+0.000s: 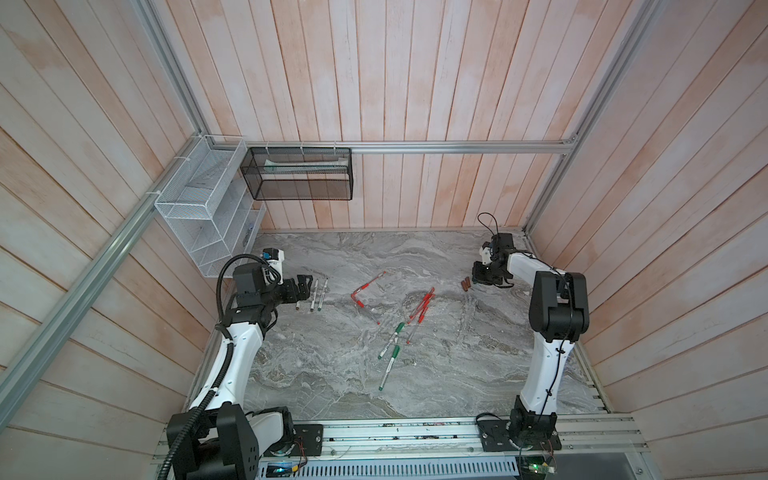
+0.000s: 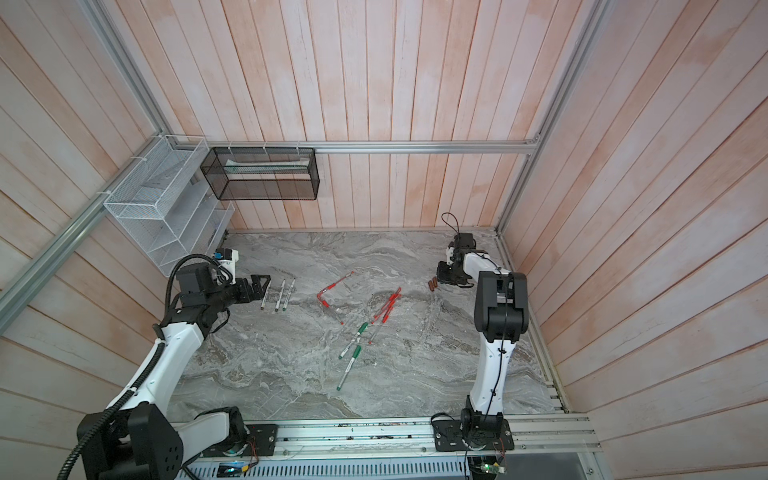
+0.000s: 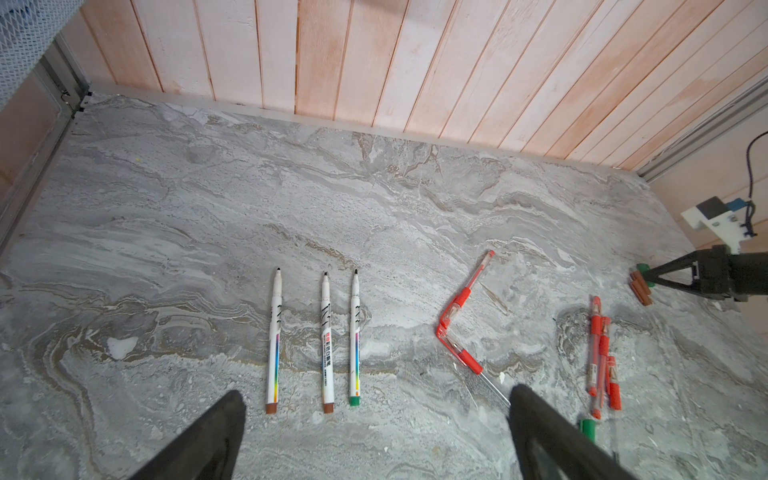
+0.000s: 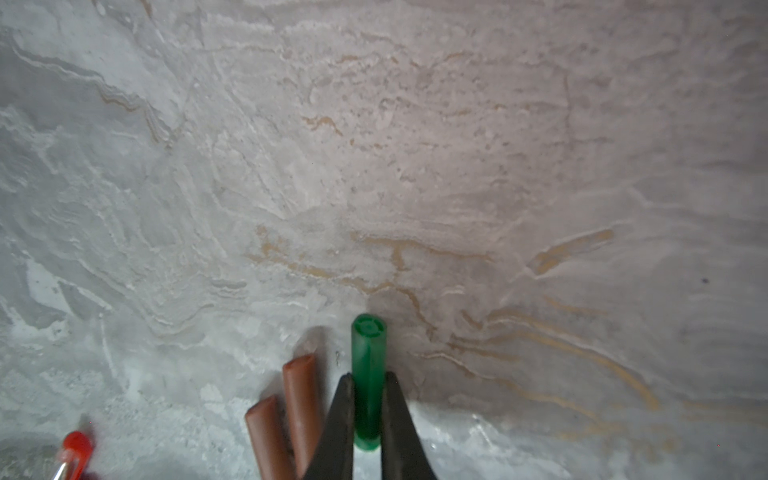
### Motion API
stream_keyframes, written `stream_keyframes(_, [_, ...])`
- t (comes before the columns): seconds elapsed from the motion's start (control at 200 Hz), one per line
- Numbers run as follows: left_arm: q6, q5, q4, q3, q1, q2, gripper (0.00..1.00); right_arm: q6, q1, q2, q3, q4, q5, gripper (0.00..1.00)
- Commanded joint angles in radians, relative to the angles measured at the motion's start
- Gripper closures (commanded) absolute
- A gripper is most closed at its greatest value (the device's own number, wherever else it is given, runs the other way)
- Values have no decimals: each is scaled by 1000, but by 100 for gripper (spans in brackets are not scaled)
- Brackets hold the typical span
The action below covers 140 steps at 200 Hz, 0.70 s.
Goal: Open the pen caps
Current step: 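Carry the green cap with the right gripper beside the brown caps and release, then move the right gripper to a green-capped marker and close on its cap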
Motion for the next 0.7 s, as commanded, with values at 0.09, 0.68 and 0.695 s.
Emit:
stream_keyframes(0.09, [-11,24,30,-6,13,-19,0,-21,4,-17,-15,-36,64,83])
stream_keyframes(0.68, [-1,123,13,15,6,-2,0,9,7,-228,-106,-43,48,71])
stream_keyframes(0.695, [0,125,9,17,6,0,0,11,8,-236,-112,-44,43,71])
